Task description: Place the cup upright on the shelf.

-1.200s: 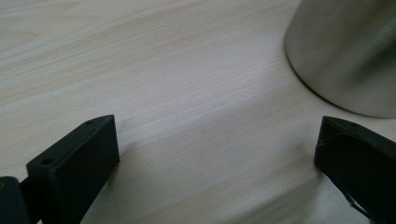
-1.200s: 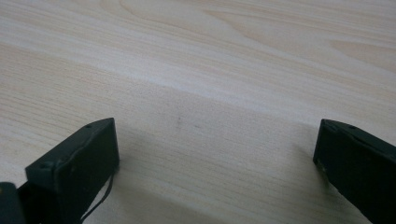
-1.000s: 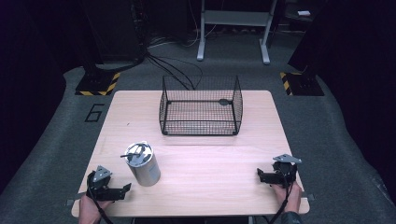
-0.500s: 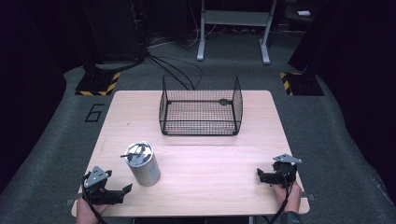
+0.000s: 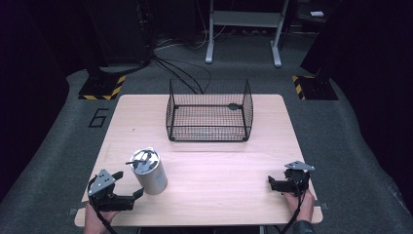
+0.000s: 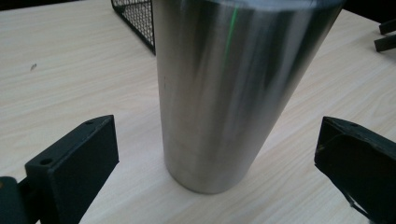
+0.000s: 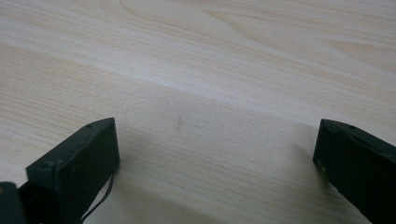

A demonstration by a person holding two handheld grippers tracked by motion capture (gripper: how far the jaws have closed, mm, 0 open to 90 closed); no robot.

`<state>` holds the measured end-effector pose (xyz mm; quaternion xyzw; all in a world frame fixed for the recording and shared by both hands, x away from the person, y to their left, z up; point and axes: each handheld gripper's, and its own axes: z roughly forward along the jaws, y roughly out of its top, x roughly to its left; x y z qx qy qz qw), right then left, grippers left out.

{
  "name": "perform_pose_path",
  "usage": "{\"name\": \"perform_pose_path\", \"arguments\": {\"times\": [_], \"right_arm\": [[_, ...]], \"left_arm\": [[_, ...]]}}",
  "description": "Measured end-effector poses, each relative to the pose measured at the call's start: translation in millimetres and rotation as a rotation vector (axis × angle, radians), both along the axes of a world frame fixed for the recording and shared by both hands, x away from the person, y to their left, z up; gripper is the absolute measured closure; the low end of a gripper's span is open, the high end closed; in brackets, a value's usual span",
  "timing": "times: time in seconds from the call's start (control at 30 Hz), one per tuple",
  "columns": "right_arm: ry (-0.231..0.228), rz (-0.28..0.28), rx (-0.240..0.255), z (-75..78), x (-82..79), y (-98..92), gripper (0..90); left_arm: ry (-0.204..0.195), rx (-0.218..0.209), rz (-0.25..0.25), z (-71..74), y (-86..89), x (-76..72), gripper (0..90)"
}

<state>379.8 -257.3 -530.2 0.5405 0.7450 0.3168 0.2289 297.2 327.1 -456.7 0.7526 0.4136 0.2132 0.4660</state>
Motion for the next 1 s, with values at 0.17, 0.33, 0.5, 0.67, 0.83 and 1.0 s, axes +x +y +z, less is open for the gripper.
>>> {"name": "perform_pose_path", "arguments": {"times": [0.17, 0.33, 0.5, 0.67, 0.83, 1.0], "right_arm": [[0.000, 0.004, -0.005, 0.0, 0.0, -0.5, 0.0], [-0.001, -0.001, 0.001, 0.0, 0.0, 0.1, 0.0], [-0.002, 0.003, -0.004, 0.0, 0.0, -0.4, 0.0], [-0.002, -0.001, 0.000, 0.0, 0.0, 0.1, 0.0], [-0.003, -0.003, 0.003, 0.0, 0.1, 0.4, 0.0], [-0.002, -0.001, 0.001, 0.1, 0.0, 0.2, 0.0]], "left_arm": [[-0.029, -0.032, -0.001, 5.4, -4.1, 3.7, 0.0], [-0.054, -0.056, -0.001, 8.9, -10.4, 7.4, 0.0], [-0.076, -0.078, -0.001, 10.6, -16.6, 10.8, 0.0], [-0.096, -0.097, 0.013, 9.6, -21.1, 15.2, 0.0], [-0.122, -0.115, 0.032, 8.5, -26.1, 19.8, 0.0], [-0.119, -0.122, 0.031, 6.9, -33.4, 25.6, 0.0]]}}
